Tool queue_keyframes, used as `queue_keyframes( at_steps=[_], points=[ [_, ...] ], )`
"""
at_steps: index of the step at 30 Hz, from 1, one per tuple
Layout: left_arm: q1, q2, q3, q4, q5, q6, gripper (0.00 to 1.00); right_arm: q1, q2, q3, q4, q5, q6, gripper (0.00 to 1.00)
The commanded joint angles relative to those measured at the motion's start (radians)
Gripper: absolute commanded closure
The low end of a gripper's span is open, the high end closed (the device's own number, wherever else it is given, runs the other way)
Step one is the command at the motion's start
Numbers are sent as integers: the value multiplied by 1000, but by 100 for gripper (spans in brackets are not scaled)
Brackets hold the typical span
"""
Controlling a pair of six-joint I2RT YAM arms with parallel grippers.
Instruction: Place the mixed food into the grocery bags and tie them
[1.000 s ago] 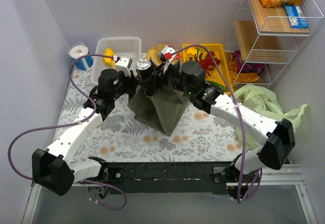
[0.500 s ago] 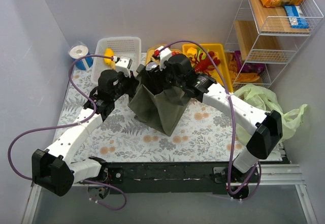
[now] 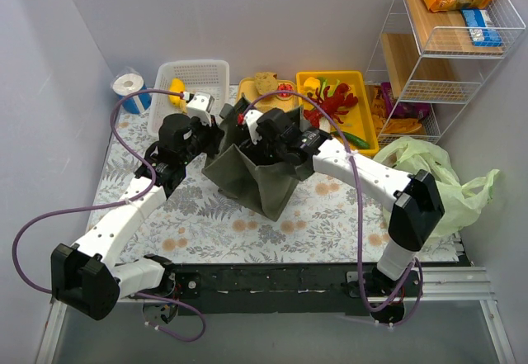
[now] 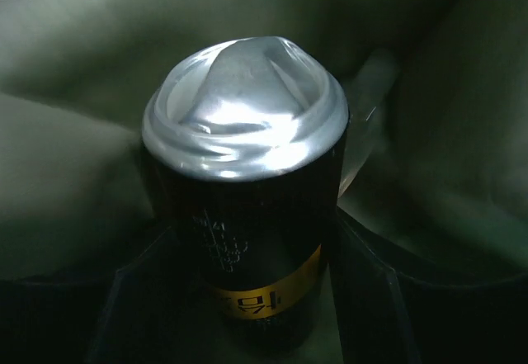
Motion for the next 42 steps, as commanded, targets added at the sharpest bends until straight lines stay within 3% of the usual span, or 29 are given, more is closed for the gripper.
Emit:
queue_keyframes(
  at_steps=[1,9,11,12,13,15,16,23,31,34,36,40,42],
  points=[
    [1,-33,-12,21,-21,19,100,10,34,-87,9,-8,41,78],
    [1,-35,-14,20,-25,22,100,10,137,-39,-95,51,61,61],
    [1,-32,-14,20,-25,22,100,10,115,-44,-85,41,58,48],
    [1,-32,-14,18,-25,21,100,10,92,-48,-77,32,55,31],
    [1,-32,-14,20,-24,22,100,10,80,-51,-65,-1,50,20],
    [1,-33,-14,18,-25,21,100,10,46,-59,-25,-18,41,6],
    [1,-35,-14,20,-25,22,100,10,35,-67,-16,-49,42,4],
    [1,-35,-14,20,-27,24,100,10,-89,-111,78,-81,16,5],
    [1,-30,-15,21,-28,22,100,10,-322,-117,227,-152,-4,16],
    [1,-30,-15,20,-25,22,100,1,-379,-99,270,-86,-4,18],
    [1,-30,-14,20,-24,21,100,-69,-358,-21,215,-65,5,25],
    [1,-35,-15,23,-21,21,100,-241,-244,125,72,-31,38,26],
    [1,-38,-15,23,-21,21,100,-309,-159,184,-4,88,22,27]
  ],
)
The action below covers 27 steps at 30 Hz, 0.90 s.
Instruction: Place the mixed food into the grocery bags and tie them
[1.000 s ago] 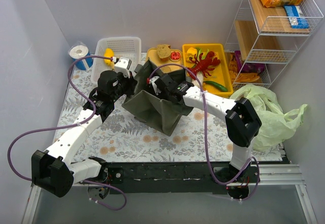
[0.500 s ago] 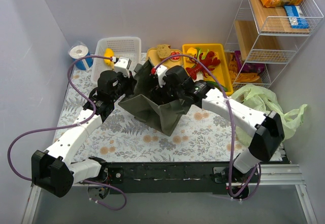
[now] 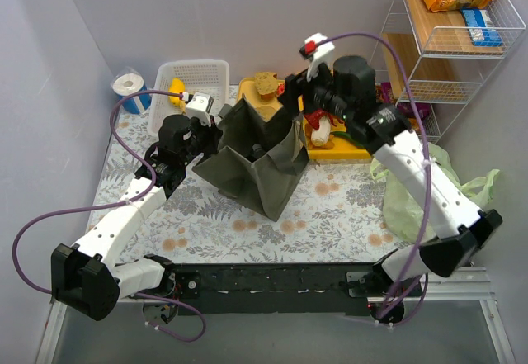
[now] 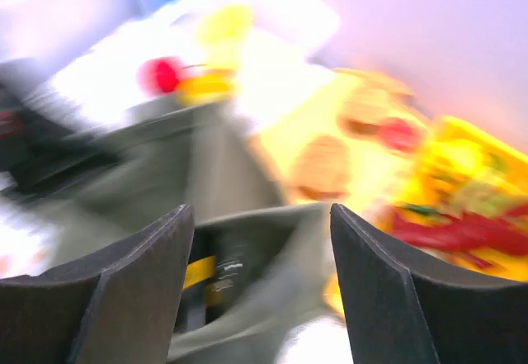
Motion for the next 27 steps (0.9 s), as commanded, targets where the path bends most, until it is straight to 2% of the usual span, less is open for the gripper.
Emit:
queue_keyframes(
  at_steps=[1,5,6,13,17,27],
  points=[
    [0,-34,-4,14,-1,2,100,-162,167,147,-154,184,3,27],
    [0,-39,-6,12,-7,5,100,-270,271,199,-141,291,-2,27],
    [0,-37,-6,14,-7,5,100,-304,297,218,-151,375,-2,28],
    [0,-34,-6,15,2,5,100,-398,559,345,-137,694,-172,30],
    [0,-25,-9,15,5,3,100,-433,707,368,-27,856,-331,32],
    [0,-8,-9,15,7,3,100,-518,885,386,188,919,-511,36]
  ],
)
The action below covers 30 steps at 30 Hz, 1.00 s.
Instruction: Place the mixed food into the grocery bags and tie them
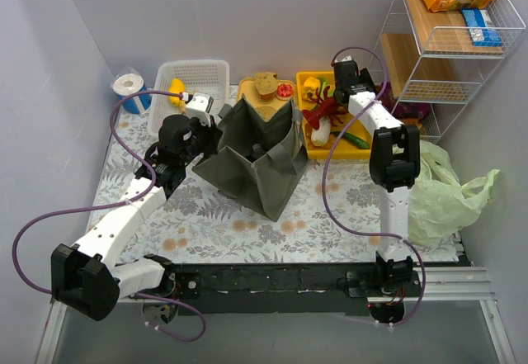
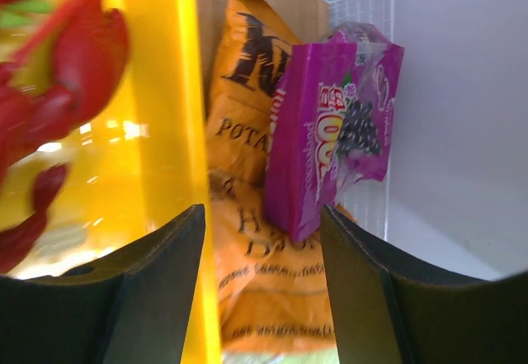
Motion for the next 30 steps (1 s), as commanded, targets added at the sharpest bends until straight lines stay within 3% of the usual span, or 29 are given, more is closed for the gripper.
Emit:
queue_keyframes(
  at_steps=[1,17,18,19,22,25,30],
  points=[
    [1,-6,-7,16,8,3,100,-43,30,62,157,73,-99,36],
    [1,-1,-9,16,6,5,100,-138,184,86,232,72,-130,41],
    [1,-3,-9,18,9,5,100,-141,187,86,235,70,-128,44],
    [-1,-1,-9,18,12,3,100,-144,185,85,236,69,-125,59],
    [-1,2,-9,20,17,3,100,-144,164,74,258,61,-127,85],
    [1,1,-10,21,18,2,100,-134,120,74,290,67,-140,98],
    [-1,-6,-10,21,20,-1,100,-79,28,60,339,81,-188,99]
  ],
)
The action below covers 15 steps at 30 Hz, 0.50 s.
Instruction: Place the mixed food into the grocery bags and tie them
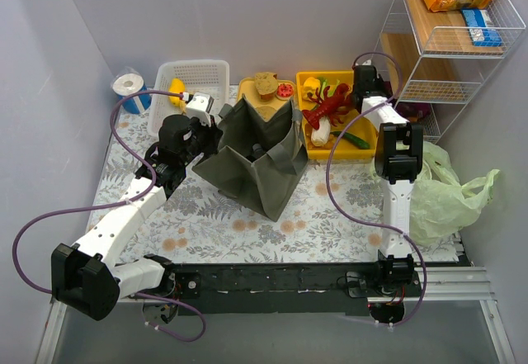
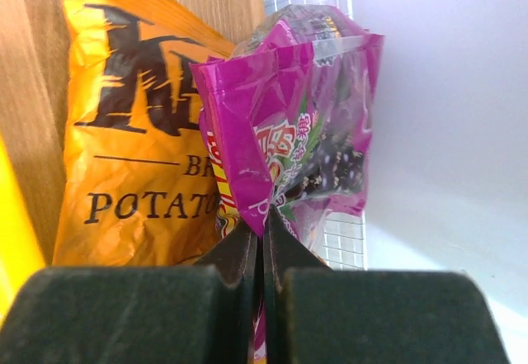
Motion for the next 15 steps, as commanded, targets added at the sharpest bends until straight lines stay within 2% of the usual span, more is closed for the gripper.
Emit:
queue_keyframes(
  at_steps=[1,10,15],
  points=[
    [-1,-11,-10,16,15,-2,100,62,-167,12,145,-5,-41,99],
    [-1,-34,-13,22,20,-2,100,148,-350,-44,126,-105,19,99],
    [-1,-45,-11,24,23,-2,100,166,-385,-35,122,-106,10,99]
  ],
)
